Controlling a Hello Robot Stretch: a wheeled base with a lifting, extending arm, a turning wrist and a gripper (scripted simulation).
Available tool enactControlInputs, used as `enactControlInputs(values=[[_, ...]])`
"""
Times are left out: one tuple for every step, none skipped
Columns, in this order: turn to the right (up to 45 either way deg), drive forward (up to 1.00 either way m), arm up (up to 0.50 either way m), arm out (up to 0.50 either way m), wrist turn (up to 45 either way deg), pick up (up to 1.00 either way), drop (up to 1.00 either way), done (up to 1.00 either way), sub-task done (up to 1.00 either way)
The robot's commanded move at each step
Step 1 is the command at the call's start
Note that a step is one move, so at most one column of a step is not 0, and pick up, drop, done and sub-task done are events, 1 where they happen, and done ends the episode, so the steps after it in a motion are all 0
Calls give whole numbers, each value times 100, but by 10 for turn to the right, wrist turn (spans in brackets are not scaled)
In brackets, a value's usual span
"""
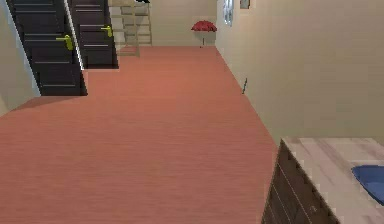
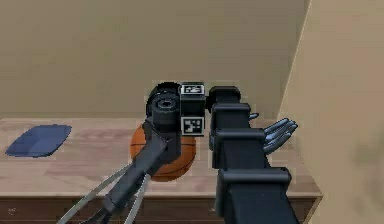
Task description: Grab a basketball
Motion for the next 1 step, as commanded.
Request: enactControlInputs(values=[[0, 0, 0, 0, 450, 0, 0, 0, 0]])
